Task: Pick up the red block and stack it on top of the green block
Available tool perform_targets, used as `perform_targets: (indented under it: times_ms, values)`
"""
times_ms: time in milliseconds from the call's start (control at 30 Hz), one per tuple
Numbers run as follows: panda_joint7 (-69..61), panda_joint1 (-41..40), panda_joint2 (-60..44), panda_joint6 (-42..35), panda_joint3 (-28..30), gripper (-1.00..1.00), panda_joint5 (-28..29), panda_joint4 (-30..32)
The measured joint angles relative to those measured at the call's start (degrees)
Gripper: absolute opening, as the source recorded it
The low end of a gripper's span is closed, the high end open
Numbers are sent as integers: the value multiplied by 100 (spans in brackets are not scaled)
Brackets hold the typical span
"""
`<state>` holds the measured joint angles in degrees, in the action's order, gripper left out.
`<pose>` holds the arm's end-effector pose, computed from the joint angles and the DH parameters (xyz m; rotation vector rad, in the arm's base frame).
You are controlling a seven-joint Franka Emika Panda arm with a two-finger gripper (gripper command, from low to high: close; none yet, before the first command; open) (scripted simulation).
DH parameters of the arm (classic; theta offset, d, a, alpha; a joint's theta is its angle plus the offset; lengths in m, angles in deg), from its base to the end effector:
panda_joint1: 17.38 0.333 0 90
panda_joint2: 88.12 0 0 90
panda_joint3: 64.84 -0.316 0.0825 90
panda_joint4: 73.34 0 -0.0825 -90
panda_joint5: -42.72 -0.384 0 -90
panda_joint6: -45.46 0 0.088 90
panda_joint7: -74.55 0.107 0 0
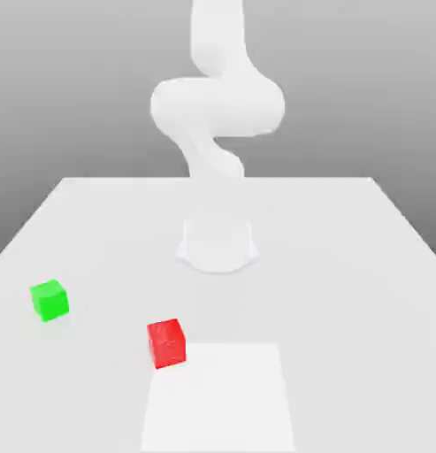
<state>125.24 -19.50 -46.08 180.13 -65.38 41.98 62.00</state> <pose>0.3744 -0.0090 0.6610 -2.4108 1.1914 -0.9205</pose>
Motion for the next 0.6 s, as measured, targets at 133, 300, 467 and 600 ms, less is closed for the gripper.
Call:
perform_targets:
  times_ms: [133,300,467,600]
  values:
    - [932,-410,-744,554,-143,0,-137,662]
    - [2134,-880,-1670,1240,-329,0,-245,1476]
    - [3410,-1336,-2611,1939,-509,0,-274,2300]
    - [4467,-1645,-3334,2477,-579,0,-193,2938]
